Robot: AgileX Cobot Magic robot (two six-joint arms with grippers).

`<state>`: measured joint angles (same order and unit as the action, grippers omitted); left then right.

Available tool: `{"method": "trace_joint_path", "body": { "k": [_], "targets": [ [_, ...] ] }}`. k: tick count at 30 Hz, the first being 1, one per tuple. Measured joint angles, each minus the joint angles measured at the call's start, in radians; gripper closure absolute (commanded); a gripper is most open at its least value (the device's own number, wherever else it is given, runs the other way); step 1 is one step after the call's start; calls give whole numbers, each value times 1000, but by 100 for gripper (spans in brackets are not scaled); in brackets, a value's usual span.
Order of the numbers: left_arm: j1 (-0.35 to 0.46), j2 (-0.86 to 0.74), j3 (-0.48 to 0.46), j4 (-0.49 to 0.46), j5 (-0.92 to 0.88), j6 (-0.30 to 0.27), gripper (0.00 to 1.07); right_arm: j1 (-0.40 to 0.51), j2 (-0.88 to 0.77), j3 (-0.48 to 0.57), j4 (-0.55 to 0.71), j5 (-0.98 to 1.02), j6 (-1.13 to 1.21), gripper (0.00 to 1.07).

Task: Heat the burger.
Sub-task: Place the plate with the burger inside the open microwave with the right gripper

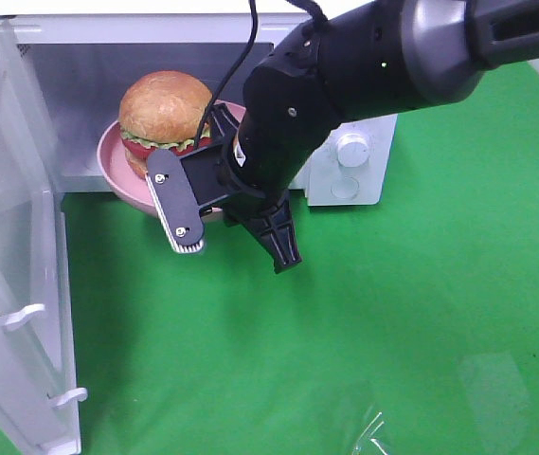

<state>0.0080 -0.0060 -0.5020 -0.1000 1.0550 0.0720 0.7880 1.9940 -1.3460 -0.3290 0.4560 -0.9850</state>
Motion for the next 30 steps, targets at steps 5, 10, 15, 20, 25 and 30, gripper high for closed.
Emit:
{"method": "trace_joint_path", "body": {
  "k": [5,10,15,20,25,30],
  "targets": [
    [0,0,0,0,0,0,10,0,49,-59,-13,39,10,107],
    [0,0,0,0,0,0,10,0,114,-159,-13,95,32,107],
    [0,0,0,0,0,0,10,0,163,-242,-13,134,49,107],
    [0,0,0,0,0,0,10,0,201,-316,-23,165,62,107],
    [0,0,0,0,0,0,10,0,235,-377,-27,174,81,107],
    [0,0,0,0,0,0,10,0,254,-412,-31,176,98,107]
  ]
}}
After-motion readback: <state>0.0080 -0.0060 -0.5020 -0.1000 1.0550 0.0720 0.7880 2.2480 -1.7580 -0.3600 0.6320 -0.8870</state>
